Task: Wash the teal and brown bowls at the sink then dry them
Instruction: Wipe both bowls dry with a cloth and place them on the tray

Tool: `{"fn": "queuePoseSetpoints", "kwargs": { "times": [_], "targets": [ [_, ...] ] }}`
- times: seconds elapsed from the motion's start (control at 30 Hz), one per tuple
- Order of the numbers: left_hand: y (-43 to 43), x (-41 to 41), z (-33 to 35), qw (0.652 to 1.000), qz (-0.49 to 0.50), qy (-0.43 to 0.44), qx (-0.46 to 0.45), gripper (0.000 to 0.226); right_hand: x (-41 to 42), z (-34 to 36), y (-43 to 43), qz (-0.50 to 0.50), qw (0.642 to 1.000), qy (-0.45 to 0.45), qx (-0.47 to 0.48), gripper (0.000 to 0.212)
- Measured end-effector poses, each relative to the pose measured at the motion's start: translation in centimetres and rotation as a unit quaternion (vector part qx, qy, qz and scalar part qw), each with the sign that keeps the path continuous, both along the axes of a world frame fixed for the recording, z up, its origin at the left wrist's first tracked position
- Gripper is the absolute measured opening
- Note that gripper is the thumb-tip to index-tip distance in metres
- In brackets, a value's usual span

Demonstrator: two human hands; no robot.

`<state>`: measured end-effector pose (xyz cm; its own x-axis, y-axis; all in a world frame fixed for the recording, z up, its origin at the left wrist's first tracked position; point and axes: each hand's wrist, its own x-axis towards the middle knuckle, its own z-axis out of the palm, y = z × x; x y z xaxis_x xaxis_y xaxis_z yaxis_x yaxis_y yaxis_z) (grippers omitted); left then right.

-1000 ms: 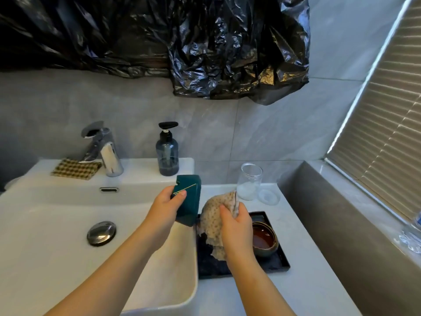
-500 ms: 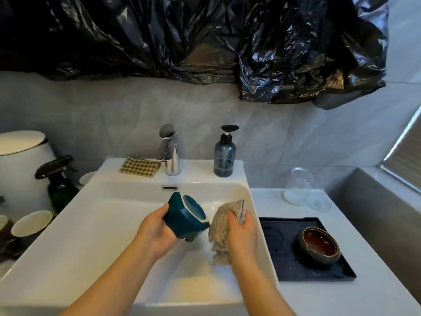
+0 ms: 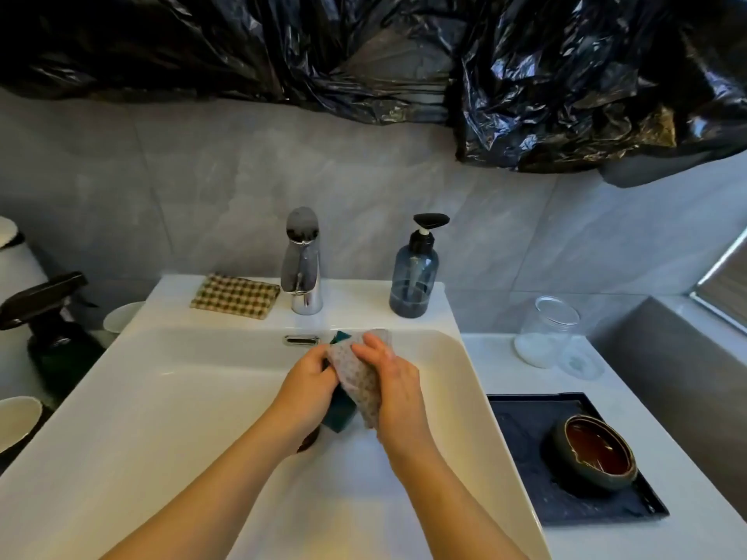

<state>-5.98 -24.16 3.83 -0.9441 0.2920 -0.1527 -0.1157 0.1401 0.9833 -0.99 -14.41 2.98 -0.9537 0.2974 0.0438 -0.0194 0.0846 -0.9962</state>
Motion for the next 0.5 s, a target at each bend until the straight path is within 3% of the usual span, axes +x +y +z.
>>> {"fn": "queuePoseSetpoints", "kwargs": {
  "times": [0.1, 0.37, 0.5],
  "targets": [
    [-0.5, -0.8, -0.9, 0.998, -0.045, 0.033, -0.030, 0.021, -1.9, -1.1, -0.4, -0.039, 0.992, 0.007, 0.122, 0.025],
    [-1.3, -1.7, -2.6, 0.995, -0.079, 0.064, -0.023, 0.023, -3.5, -2.8, -1.6, -0.016, 1.000, -0.008, 0.019, 0.029],
    [-1.8, -2.2, -3.1, 0.992, -0.067, 0.096, -0.045, 0.016, -3.0, -2.4, -1.4, 0.030, 0.994, -0.005, 0.109, 0.026]
  ]
}}
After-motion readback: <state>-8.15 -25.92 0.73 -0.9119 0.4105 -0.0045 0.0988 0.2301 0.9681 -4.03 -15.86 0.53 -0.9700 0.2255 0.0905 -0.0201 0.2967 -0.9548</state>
